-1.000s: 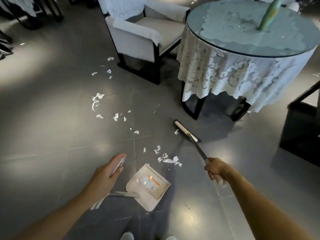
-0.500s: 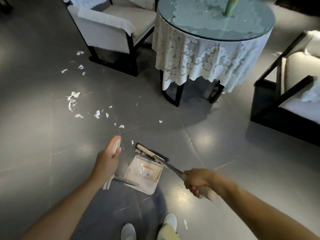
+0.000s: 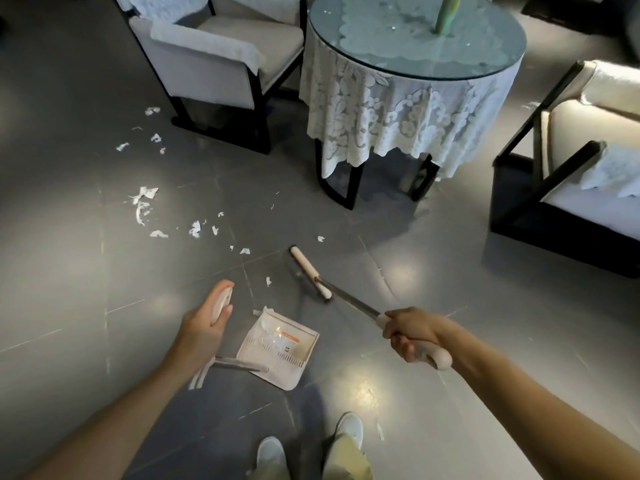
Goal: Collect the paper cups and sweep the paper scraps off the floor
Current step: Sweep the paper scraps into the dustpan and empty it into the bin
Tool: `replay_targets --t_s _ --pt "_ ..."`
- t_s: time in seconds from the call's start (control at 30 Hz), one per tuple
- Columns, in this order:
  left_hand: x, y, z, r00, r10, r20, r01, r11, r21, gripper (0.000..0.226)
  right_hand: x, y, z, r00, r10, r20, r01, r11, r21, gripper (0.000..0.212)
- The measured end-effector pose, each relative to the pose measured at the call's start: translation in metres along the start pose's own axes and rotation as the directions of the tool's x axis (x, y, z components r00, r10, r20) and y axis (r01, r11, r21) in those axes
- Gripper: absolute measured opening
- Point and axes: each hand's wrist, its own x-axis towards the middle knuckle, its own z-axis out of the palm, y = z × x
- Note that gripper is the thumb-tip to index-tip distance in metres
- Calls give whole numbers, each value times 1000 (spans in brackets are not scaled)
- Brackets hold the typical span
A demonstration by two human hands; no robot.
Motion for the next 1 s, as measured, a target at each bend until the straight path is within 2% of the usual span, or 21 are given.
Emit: replay_targets --t_s 0.1,0.23,0.37,0.53,0.7,0.8,0.87,1.0 --pt "-7 -9 -19 999 -44 15 44 999 9 29 22 1 4 996 -34 -77 36 999 30 10" --pt "-12 -24 -48 999 -33 41 33 999 16 30 48 0 -3 981 -65 -183 73 997 38 10" --pt "-11 -44 -74 998 -19 60 16 998 54 28 70 3 -22 949 -86 -304 71 996 -62 11" --pt "-3 -61 -96 997 -33 63 35 999 -22 36 99 -13 -39 916 -117 -383 52 983 -174 11" --pt "21 -66 -96 994 -66 91 71 996 -53 35 135 -66 -33 934 -82 -349 30 988 -151 12" --pt "35 -71 -99 991 -99 89 106 991 -84 32 149 -103 -12 951 -104 -290 38 974 -224 9" --pt "43 -75 -101 988 -132 76 139 985 -101 31 154 -123 5 962 -104 -254 30 960 -279 14" --pt "51 -78 -106 988 -126 91 133 988 -73 32 160 -145 38 975 -70 -211 -42 874 -485 23"
